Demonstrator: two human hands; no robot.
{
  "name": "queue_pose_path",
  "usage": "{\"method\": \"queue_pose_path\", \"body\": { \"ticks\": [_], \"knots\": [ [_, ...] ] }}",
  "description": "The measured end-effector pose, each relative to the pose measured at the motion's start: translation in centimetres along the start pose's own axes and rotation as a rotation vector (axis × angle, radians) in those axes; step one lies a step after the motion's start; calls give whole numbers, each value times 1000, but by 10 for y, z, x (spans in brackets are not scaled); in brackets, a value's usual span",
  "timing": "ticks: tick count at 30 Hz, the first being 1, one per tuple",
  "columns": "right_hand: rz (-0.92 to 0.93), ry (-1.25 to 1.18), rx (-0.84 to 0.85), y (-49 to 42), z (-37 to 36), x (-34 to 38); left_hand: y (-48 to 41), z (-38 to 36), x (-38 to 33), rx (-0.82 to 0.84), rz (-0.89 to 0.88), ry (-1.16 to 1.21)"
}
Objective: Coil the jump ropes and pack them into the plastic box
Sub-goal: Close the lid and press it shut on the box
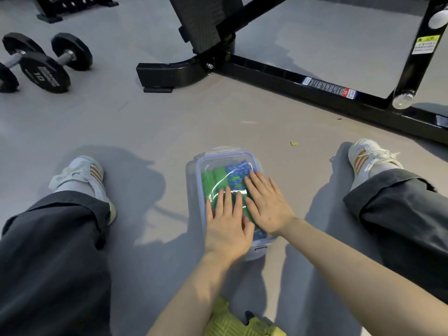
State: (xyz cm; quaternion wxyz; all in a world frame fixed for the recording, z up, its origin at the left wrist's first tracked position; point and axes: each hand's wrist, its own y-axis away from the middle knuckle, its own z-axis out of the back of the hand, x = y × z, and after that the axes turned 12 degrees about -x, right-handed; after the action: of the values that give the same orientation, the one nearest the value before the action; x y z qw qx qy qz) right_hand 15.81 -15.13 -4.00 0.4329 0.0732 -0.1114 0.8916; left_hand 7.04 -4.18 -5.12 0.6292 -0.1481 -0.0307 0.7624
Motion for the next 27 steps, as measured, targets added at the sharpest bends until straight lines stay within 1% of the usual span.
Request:
{"method": "queue_pose_path", "body": {
  "ticks": [2,5,7,9,11,13,15,19,22,27],
  "knots": [
    [-6,37,15,1,4,4,4,5,5,38,-49,-4],
    [-30,48,24,2,4,7,25,10,18,18,-148,19],
    [-40,58,22,2,4,7,38,14,24,46,-209,-4],
    [-13,27,-55,6,10,8,43,16,28,53,-237,-19],
    [129,-8,-114,23,12,5,43,16,29,44,-242,-15],
    [300,-3,-131,49,6,-6,43,13,29,28,-255,-21],
    [379,17,-121,68,2,-17,45,12,31,-19,-292,-33],
    [411,64,-57,69,6,-24,39,13,38,-15,-358,-79],
    [382,71,-47,69,1,-25,39,9,39,-21,-375,-91],
    [364,45,-128,69,-4,-24,38,5,39,-83,-373,-45]
  ]
}}
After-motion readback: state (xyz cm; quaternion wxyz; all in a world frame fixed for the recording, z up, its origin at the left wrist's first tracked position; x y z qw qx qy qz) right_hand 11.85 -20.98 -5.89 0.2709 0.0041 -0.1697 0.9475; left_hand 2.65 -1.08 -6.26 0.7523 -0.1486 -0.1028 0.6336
